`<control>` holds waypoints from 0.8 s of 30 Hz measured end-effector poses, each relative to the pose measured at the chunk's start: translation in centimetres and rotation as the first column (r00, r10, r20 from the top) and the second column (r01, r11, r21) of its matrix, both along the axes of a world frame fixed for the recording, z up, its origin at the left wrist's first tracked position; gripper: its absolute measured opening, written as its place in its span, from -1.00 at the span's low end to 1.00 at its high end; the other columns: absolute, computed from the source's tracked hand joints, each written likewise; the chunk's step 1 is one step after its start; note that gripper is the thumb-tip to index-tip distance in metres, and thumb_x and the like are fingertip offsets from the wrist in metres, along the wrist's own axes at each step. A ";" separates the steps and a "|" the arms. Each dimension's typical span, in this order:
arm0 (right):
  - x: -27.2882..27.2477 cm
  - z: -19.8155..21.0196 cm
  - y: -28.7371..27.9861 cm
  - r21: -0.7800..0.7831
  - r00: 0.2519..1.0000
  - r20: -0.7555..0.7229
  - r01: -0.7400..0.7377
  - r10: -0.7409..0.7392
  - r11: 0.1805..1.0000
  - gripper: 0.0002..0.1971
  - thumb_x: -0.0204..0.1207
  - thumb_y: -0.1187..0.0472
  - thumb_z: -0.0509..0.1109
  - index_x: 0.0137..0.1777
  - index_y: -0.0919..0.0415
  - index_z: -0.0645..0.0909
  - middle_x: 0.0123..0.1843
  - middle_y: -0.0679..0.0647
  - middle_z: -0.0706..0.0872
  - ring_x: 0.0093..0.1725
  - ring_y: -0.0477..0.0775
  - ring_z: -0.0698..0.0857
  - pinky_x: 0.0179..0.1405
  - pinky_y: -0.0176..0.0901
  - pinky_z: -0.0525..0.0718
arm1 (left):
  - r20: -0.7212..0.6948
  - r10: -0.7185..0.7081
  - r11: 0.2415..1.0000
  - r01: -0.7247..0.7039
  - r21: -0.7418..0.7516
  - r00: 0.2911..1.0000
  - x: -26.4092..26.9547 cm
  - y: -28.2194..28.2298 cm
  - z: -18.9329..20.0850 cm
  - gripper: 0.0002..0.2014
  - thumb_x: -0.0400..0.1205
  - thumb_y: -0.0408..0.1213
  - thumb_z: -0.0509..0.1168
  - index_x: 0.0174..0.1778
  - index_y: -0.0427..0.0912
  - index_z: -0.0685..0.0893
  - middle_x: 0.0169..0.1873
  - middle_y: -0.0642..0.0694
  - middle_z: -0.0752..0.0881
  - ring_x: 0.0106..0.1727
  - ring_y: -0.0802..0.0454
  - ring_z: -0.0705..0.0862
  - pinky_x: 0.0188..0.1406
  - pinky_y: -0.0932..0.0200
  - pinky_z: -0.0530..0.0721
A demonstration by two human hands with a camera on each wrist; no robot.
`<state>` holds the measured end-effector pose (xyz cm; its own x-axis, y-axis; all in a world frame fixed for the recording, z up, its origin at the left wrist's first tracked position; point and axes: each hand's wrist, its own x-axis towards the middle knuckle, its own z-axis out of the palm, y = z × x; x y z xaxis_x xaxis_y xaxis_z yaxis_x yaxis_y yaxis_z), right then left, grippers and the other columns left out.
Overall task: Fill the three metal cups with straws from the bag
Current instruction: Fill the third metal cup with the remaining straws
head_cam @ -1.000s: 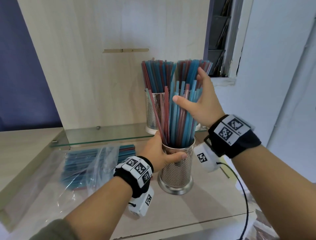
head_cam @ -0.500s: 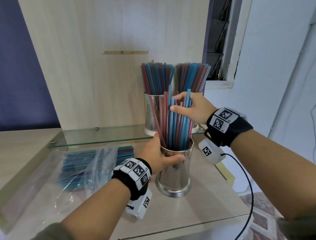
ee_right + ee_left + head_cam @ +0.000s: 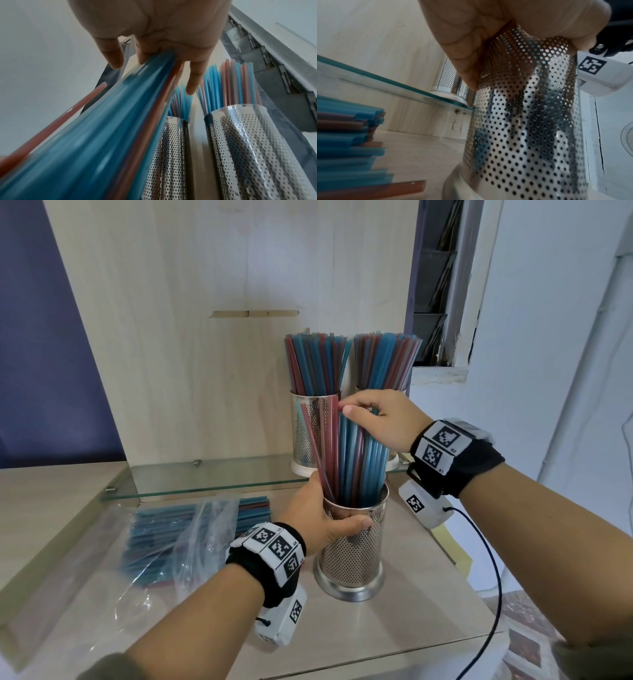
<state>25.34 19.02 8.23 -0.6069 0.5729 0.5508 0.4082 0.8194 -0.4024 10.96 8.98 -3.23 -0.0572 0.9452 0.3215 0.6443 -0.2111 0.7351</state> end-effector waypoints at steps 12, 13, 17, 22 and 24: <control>-4.3 0.9 -2.7 0.512 0.877 0.446 -0.084 -0.181 0.855 -0.53 0.71 -0.17 0.05 0.60 -0.19 0.31 0.67 -0.12 0.30 0.66 -0.04 0.25 0.61 0.32 0.05 | -0.003 0.034 0.999 -0.034 0.008 0.999 0.2 -0.4 0.0 -0.11 0.30 0.16 0.59 0.47 0.02 0.32 0.21 0.20 0.61 0.26 0.19 0.59 0.20 0.25 0.53; -4.1 1.0 -2.6 0.512 0.876 0.436 -0.054 -0.205 0.857 -0.55 0.71 -0.14 0.06 0.58 -0.15 0.37 0.65 -0.14 0.35 0.64 -0.06 0.28 0.62 0.31 0.05 | -0.003 0.037 0.999 -0.037 -0.003 0.999 0.2 -0.5 0.0 -0.10 0.30 0.15 0.59 0.48 0.00 0.31 0.24 0.17 0.62 0.26 0.18 0.58 0.21 0.25 0.53; -2.4 0.6 -2.1 0.453 0.889 0.388 0.046 -0.243 0.891 -0.54 0.71 -0.10 0.09 0.57 -0.06 0.41 0.62 -0.14 0.40 0.58 -0.05 0.38 0.63 0.27 0.11 | 0.026 0.034 0.999 -0.033 -0.038 0.999 0.2 -0.7 0.1 -0.01 0.31 0.10 0.61 0.58 -0.03 0.23 0.36 0.12 0.59 0.28 0.24 0.52 0.26 0.31 0.46; -1.7 0.4 -2.7 0.414 0.886 0.405 0.043 -0.227 0.909 -0.52 0.72 -0.08 0.07 0.60 0.00 0.39 0.64 -0.06 0.39 0.54 0.03 0.47 0.47 0.12 0.47 | 0.007 0.052 0.997 -0.051 -0.053 0.999 0.4 -1.1 0.4 0.00 0.33 0.09 0.59 0.60 -0.07 0.21 0.37 0.09 0.57 0.21 0.29 0.47 0.20 0.36 0.42; -1.5 0.8 -3.0 0.419 0.859 0.449 0.042 -0.247 0.907 -0.53 0.72 -0.08 0.05 0.59 -0.02 0.40 0.62 -0.06 0.41 0.56 0.03 0.45 0.55 0.18 0.34 | 0.004 0.055 0.997 -0.054 -0.060 0.998 0.5 -1.2 0.6 0.00 0.34 0.09 0.59 0.61 -0.07 0.20 0.39 0.08 0.56 0.21 0.28 0.47 0.20 0.35 0.43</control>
